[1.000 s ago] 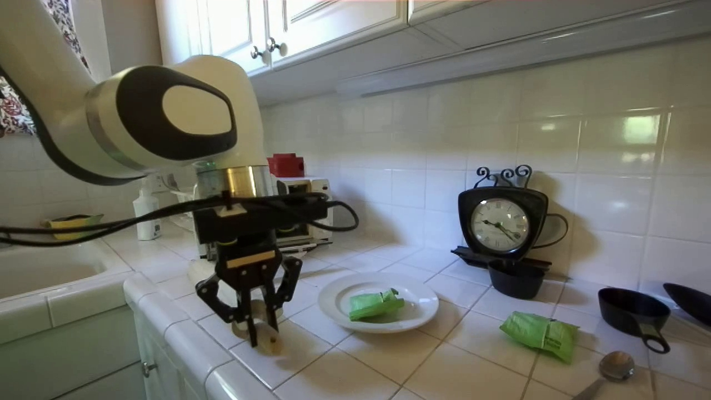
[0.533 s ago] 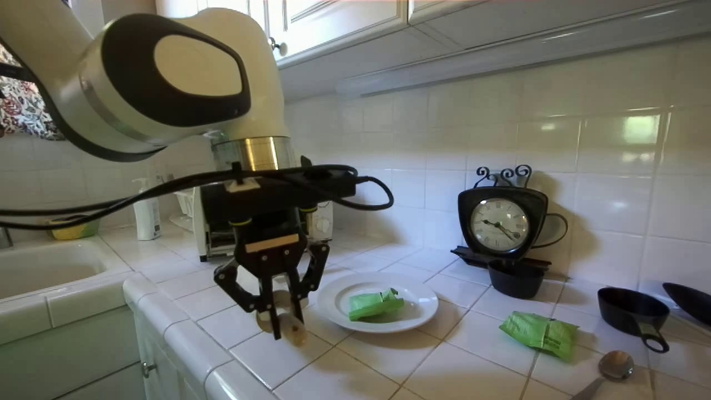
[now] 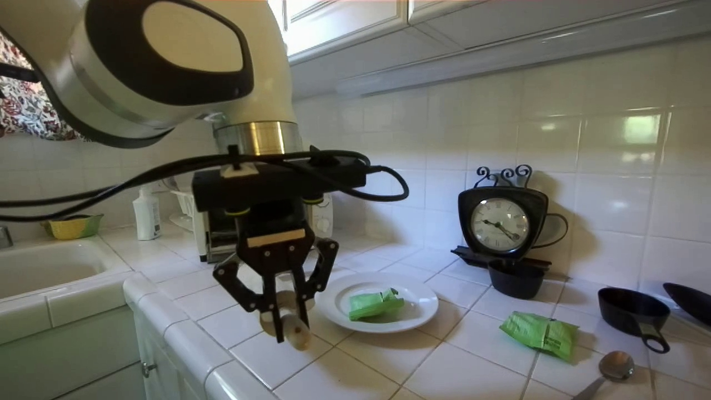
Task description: Move the rolling pin to the right
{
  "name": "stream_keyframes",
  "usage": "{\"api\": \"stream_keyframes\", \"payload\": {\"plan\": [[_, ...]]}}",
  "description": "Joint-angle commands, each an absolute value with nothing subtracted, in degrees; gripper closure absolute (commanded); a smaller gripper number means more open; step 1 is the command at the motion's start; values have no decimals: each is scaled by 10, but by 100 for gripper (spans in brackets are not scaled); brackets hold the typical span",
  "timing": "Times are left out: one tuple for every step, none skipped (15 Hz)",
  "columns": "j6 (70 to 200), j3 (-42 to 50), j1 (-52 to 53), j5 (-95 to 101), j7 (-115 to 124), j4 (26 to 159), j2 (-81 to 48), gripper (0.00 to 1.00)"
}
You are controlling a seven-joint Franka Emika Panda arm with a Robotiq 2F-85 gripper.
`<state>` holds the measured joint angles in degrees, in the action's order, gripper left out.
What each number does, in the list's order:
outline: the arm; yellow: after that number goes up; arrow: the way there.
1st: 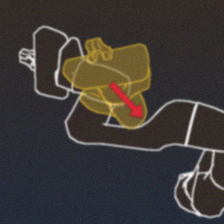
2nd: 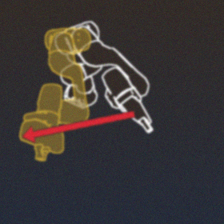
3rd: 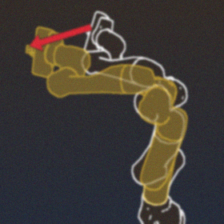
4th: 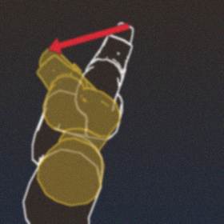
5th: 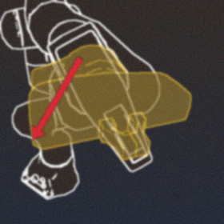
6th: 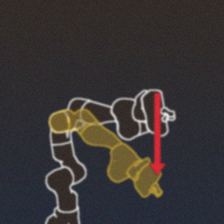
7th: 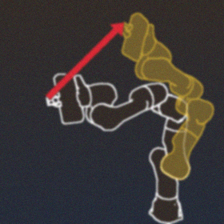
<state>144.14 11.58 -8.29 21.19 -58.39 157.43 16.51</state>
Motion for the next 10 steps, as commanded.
{"api": "stream_keyframes", "payload": {"plan": [[1416, 136, -95, 195, -594, 1574, 190, 94], [1415, 145, -98, 191, -597, 1574, 188, 94], [1414, 150, -105, 194, -594, 1574, 187, 94], [1417, 157, -110, 195, -592, 1574, 183, 94], [1420, 164, -117, 197, -592, 1574, 179, 94], [1427, 173, -123, 197, -595, 1574, 173, 94], [1434, 180, -127, 197, -598, 1574, 166, 94], [1439, 187, -129, 195, -603, 1574, 160, 94], [1444, 194, -132, 195, -609, 1574, 154, 94], [1452, 199, -133, 196, -615, 1574, 145, 94]]}}
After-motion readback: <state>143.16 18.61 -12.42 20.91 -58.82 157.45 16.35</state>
